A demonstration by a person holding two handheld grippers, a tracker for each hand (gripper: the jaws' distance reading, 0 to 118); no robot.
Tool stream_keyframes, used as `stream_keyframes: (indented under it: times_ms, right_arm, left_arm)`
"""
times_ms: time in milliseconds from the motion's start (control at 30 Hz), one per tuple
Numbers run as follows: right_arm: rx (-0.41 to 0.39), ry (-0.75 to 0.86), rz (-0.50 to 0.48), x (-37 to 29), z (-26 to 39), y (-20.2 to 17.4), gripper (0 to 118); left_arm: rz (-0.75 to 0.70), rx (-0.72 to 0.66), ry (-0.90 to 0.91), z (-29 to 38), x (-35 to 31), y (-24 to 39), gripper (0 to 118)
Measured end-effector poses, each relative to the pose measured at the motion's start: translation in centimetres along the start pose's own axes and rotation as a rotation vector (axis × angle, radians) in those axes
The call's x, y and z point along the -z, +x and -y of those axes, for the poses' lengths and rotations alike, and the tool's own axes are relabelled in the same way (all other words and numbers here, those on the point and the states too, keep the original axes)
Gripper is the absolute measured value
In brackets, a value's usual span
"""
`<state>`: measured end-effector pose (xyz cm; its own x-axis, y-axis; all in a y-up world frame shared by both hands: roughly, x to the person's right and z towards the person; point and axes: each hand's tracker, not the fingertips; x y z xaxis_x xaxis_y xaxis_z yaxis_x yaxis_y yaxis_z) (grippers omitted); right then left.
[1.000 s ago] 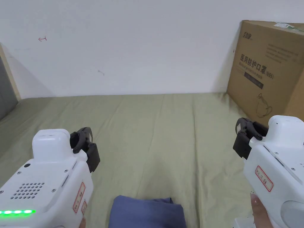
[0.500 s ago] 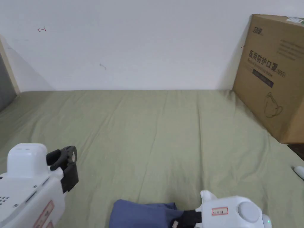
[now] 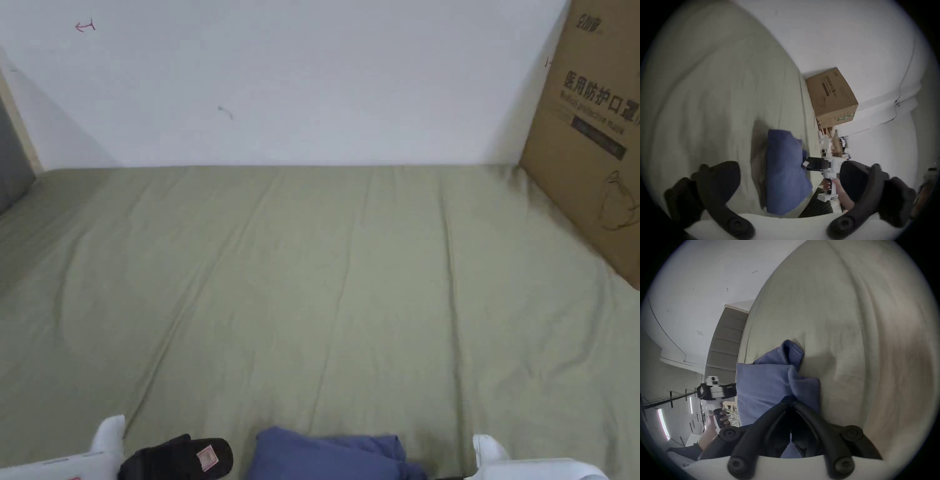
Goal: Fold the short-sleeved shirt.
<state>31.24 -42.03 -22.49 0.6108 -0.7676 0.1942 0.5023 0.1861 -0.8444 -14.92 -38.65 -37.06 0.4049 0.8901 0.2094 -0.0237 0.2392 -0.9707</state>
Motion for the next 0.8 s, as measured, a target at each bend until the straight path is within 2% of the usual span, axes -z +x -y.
stream_keyframes:
  times_ms: [67,133,167,200,333,433,467,500,533,567,600,633,667,733,800]
  right_arm:
    - [0.007,0.002,-0.007,0.0,0.0,0.2,0]
    - [0.029,-0.002,-0.028,0.0,0.0,0.7,0]
    - [0.045,-0.006,-0.041,0.0,-0.1,0.9,0]
    - [0.056,-0.008,-0.050,-0.1,-0.2,1.0,0]
    - [0.061,-0.012,-0.047,0.0,-0.2,0.8,0]
    - [0.056,-0.014,-0.037,0.0,-0.2,0.7,0]
    - [0.062,-0.012,-0.039,0.0,-0.3,0.9,0]
    - [0.070,-0.007,-0.046,0.0,-0.1,1.1,0]
    - [0.079,-0.002,-0.051,0.0,0.0,1.2,0]
    - [0.090,0.003,-0.060,0.0,0.2,1.4,0]
    - [0.110,-0.001,-0.086,0.0,0.3,1.3,0]
    - [0.113,0.007,-0.057,0.0,0.5,1.3,0]
    - [0.119,0.013,-0.066,-0.2,0.6,1.0,0]
    - [0.100,0.016,-0.038,-0.6,0.6,0.2,0]
    - [0.015,0.044,0.035,-1.7,0.9,-1.7,0]
  left_arm:
    - [0.083,-0.039,-0.058,-0.4,1.8,-1.6,118]
    - [0.093,-0.103,-0.143,-0.6,3.9,-3.4,118]
    - [0.153,-0.124,-0.162,-0.8,4.7,-5.5,118]
    - [0.257,-0.114,-0.154,-0.8,5.2,-5.2,118]
    - [0.353,-0.210,-0.327,0.6,10.2,-3.9,118]
    - [0.344,-0.050,-0.256,1.7,11.5,-3.4,118]
    - [0.358,-0.057,-0.209,2.0,11.2,-3.8,112]
    - [0.331,-0.052,-0.174,2.2,10.7,-4.4,77]
    - [0.262,-0.049,-0.153,2.3,10.3,-5.1,25]
    - [0.077,-0.051,-0.148,2.3,10.0,-6.4,17]
    - [0.045,-0.087,-0.161,2.5,9.6,-7.0,17]
    - [0.214,-0.100,-0.158,2.1,9.7,-4.5,17]
    - [0.070,-0.011,-0.206,1.7,10.1,-4.0,17]
    - [0.067,-0.040,-0.188,1.4,9.5,-2.9,18]
    - [0.022,0.007,-0.173,1.4,7.7,-0.8,18]
